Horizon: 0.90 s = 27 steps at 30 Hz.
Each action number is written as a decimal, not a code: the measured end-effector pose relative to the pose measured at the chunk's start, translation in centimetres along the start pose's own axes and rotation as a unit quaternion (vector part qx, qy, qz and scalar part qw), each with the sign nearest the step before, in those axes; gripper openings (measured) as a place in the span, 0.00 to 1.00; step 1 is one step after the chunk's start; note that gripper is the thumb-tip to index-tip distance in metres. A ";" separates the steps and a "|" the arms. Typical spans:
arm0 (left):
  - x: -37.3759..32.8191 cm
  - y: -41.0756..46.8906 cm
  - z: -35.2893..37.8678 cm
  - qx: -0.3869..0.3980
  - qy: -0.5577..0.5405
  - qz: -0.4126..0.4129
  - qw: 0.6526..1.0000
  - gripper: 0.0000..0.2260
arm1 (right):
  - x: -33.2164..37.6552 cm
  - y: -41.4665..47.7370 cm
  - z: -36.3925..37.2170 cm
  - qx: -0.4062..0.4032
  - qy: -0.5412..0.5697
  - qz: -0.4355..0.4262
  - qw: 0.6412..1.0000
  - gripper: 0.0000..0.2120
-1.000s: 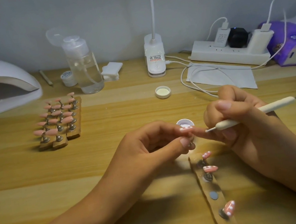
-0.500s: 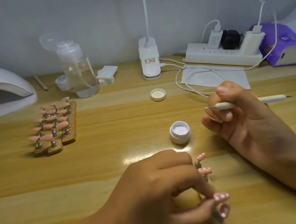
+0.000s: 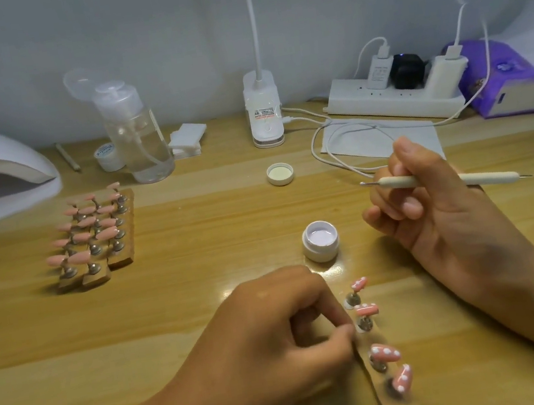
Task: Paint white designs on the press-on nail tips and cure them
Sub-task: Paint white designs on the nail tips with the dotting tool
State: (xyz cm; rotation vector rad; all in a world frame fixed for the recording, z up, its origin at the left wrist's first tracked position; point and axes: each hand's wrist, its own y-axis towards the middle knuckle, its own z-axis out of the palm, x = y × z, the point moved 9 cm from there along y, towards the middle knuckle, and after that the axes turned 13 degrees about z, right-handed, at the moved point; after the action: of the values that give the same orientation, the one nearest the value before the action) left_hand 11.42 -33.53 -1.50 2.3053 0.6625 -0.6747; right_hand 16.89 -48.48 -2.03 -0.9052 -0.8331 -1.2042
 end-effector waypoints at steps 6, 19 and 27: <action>0.6 0.0 -0.2 -0.033 0.001 -0.023 0.999 0.02 | 0.3 -0.4 0.4 0.002 -0.055 -0.024 0.998 0.11; -0.3 0.3 0.7 0.003 0.043 0.003 0.999 0.10 | 0.7 -0.8 0.1 -0.025 -0.157 -0.079 0.984 0.06; 0.2 0.0 -2.8 -0.188 -0.087 -0.043 0.977 0.06 | 1.5 -1.5 -0.2 -0.057 -0.186 -0.128 0.972 0.08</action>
State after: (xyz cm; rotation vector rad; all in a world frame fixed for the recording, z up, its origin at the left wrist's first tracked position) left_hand 12.35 -31.54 0.20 1.8559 0.7410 -0.7142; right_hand 15.65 -49.39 -0.59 -1.1656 -1.2212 -1.3350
